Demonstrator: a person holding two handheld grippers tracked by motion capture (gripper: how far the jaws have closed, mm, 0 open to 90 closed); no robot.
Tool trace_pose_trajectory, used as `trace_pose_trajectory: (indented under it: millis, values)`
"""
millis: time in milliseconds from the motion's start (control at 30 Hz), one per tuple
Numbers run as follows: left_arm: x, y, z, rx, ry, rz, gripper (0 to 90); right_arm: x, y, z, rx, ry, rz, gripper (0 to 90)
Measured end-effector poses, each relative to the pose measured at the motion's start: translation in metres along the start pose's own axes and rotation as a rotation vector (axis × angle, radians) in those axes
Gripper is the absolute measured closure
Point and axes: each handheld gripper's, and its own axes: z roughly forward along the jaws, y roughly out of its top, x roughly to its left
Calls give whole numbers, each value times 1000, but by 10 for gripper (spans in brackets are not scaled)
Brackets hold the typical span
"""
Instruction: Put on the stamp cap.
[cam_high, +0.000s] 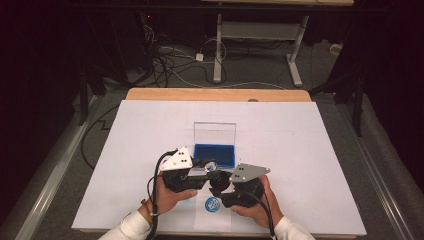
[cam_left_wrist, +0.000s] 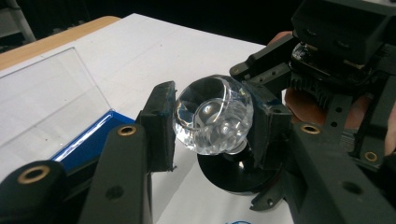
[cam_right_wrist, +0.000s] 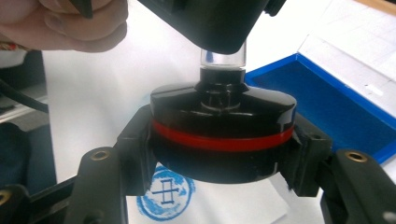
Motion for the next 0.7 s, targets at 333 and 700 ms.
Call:
trace_pose_trajectory:
  millis: [333, 700]
  values:
    - [-1, -1, 3, -4, -2, -15, 556, 0, -2, 1, 9, -6, 0, 389]
    - [-2, -3, 7, 0, -13, -42, 554, 1, -4, 3, 20, -15, -6, 388]
